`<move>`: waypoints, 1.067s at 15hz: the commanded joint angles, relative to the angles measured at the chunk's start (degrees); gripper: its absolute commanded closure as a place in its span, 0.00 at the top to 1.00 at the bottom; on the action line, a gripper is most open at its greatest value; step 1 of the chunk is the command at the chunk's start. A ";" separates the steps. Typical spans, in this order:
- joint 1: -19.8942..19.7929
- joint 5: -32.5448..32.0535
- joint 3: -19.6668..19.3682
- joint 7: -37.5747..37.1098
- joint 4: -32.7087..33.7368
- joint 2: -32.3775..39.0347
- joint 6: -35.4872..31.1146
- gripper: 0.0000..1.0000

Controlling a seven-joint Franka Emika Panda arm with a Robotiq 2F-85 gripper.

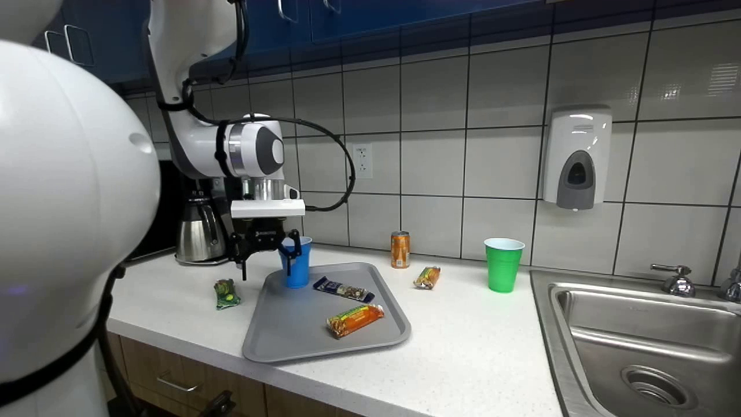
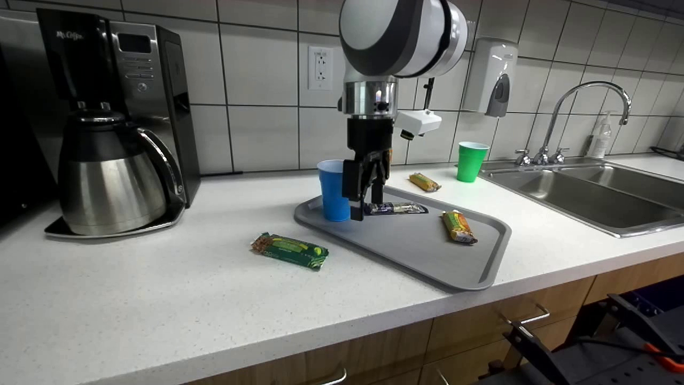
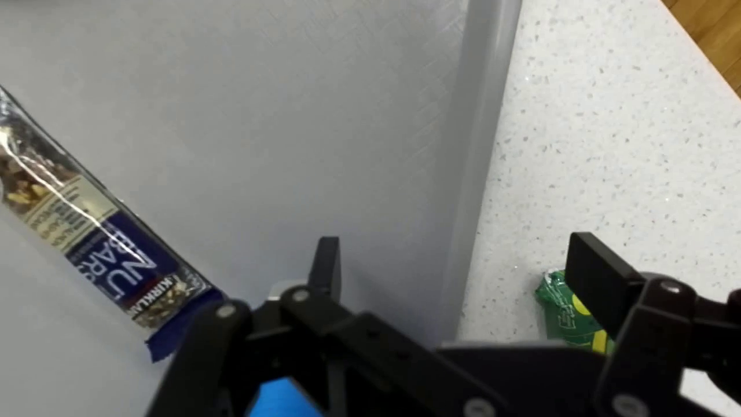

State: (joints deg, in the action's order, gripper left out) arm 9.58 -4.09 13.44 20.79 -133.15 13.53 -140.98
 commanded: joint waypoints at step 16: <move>-7.65 -1.19 -4.11 15.98 -1.92 0.04 -7.26 1.00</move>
State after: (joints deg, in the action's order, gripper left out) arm 3.59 -4.97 9.25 32.98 -134.75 13.55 -146.30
